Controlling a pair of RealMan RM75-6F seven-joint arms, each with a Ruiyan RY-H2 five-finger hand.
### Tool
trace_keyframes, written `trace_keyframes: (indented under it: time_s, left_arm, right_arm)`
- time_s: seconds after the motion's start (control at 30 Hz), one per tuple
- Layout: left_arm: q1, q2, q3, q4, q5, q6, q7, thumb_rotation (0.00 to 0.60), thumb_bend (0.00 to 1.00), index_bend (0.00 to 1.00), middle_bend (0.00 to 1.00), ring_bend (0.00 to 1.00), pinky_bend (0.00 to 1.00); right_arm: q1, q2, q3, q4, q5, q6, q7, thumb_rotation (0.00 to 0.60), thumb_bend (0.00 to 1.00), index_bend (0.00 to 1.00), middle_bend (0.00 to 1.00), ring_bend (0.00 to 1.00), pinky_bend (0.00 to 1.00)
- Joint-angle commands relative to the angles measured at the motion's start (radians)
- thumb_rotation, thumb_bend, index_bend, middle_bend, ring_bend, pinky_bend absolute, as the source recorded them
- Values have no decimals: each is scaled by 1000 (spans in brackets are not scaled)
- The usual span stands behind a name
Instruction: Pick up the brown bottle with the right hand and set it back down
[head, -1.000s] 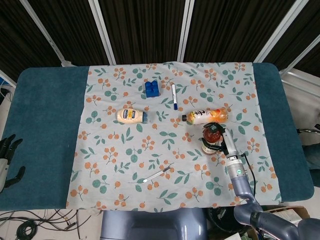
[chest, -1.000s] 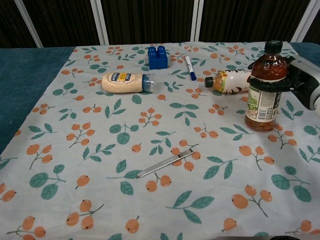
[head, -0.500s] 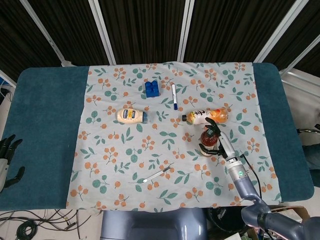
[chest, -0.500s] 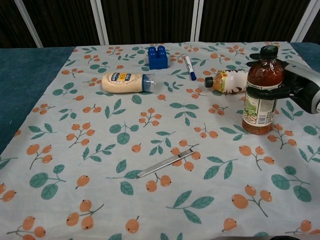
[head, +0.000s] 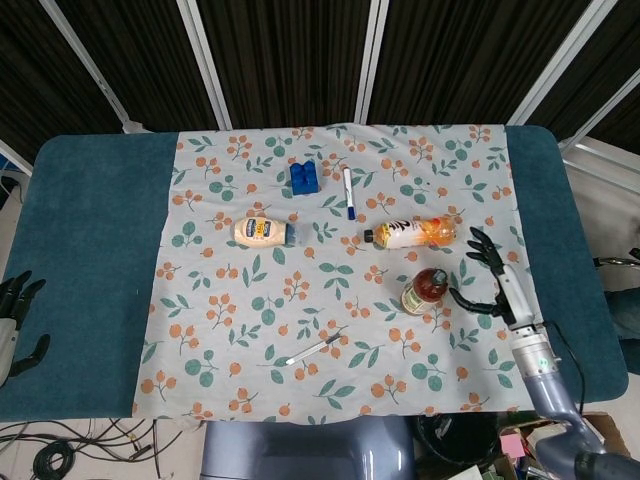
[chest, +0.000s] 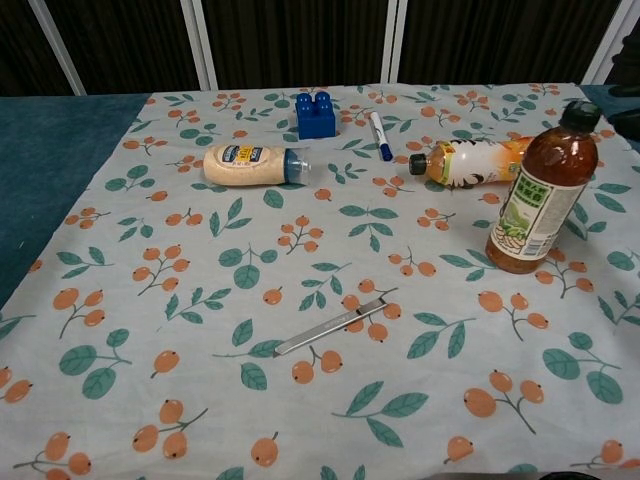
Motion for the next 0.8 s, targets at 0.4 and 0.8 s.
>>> trace_keyframes:
  time_s: [0.4,0.8]
  left_arm:
    - [2,0,0,-1,1,5,6,600,395,110,5,11,175]
    - [4,1,-1,5,17,19,-3,600,396,110,5,12,155]
  right_arm:
    - [-188,375,-123,-286,-96,188,-711,600,203,5,62,131,151]
    - [-319,265,-168,-231,-131,358,-1131,600,203,2,38,123,151]
